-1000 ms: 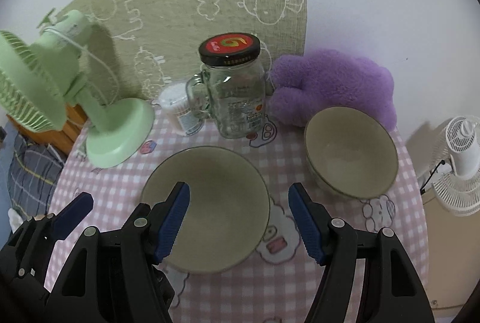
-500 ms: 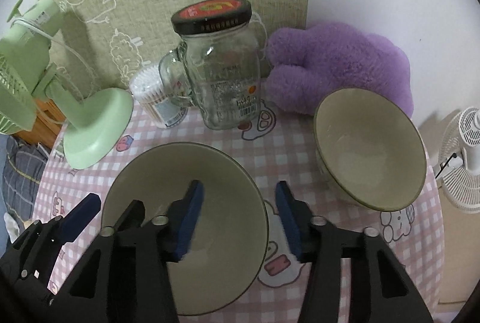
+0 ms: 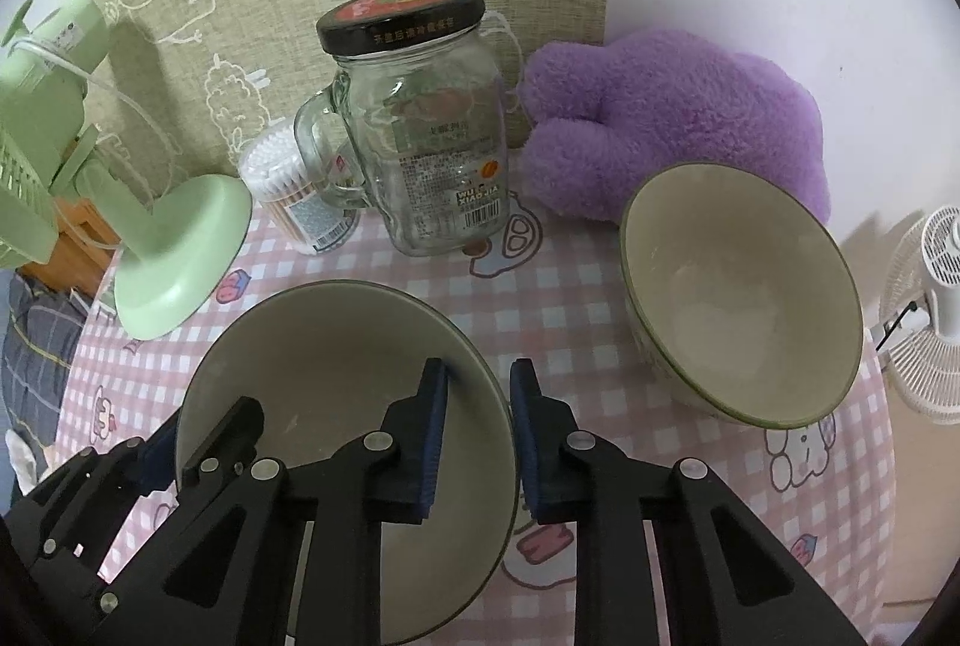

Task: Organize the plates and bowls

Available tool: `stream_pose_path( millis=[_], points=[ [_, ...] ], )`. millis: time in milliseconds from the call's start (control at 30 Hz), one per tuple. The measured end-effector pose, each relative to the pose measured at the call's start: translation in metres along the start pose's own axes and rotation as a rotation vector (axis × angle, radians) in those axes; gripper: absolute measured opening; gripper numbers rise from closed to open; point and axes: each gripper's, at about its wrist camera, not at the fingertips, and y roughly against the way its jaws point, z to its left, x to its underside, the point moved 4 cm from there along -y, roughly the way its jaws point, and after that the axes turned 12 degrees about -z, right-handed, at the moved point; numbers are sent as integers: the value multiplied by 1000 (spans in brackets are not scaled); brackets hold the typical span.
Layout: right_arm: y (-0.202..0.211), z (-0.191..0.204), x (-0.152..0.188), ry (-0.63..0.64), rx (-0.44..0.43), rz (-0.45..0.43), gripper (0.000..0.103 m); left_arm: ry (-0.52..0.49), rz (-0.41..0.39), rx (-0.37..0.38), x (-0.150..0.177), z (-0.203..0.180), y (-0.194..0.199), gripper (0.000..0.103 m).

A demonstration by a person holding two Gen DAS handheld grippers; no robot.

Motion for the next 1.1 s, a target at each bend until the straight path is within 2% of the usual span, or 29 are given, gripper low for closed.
stream_pose_path(
  millis=[267,567,1100],
  points=[
    [11,-7,3,-16,7,10,24,-3,11,9,3,-6,11,16],
    [37,2,7,-5,-3,5,24,18,-5,0,8,5,41,17],
    [126,29,15,0,4,-58,24,33,-77,24,13,26,117,17]
  ],
)
